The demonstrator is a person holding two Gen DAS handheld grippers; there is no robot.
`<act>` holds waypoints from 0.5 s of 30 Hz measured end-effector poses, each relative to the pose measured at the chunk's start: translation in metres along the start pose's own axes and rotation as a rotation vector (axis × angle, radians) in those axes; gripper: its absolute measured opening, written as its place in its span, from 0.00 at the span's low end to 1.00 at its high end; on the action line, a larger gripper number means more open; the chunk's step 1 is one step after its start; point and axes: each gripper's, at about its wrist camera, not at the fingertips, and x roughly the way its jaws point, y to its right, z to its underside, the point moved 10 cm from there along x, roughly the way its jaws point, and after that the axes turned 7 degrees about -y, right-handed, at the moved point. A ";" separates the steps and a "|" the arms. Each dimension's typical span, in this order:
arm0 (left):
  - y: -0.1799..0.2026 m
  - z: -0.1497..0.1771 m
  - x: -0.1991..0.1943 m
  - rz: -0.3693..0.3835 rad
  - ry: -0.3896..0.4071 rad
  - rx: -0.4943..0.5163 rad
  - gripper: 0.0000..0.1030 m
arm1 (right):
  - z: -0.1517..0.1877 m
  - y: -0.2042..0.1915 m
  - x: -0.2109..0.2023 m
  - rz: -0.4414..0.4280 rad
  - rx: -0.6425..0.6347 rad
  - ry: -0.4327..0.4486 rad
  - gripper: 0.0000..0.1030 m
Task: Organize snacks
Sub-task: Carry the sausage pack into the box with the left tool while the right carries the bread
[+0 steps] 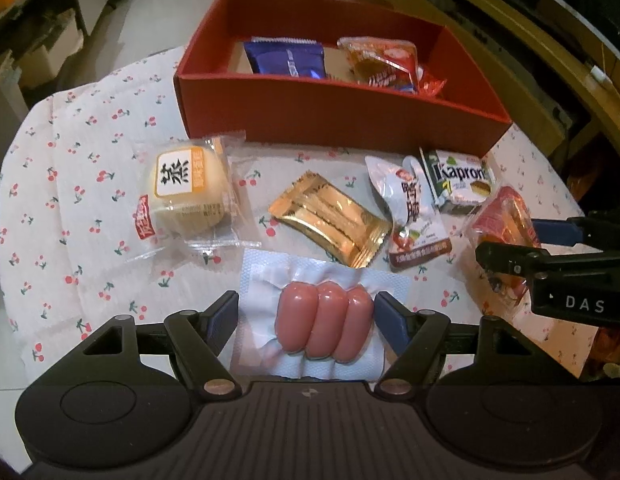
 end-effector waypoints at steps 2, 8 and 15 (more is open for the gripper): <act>0.000 -0.002 -0.002 0.002 0.007 -0.001 0.76 | -0.002 0.001 -0.003 -0.004 0.008 0.012 0.57; 0.000 -0.007 -0.005 0.003 0.022 -0.006 0.76 | -0.007 -0.001 -0.005 -0.012 0.010 0.026 0.57; 0.000 -0.017 -0.011 -0.001 0.054 -0.010 0.76 | -0.014 -0.004 -0.007 -0.016 0.017 0.043 0.57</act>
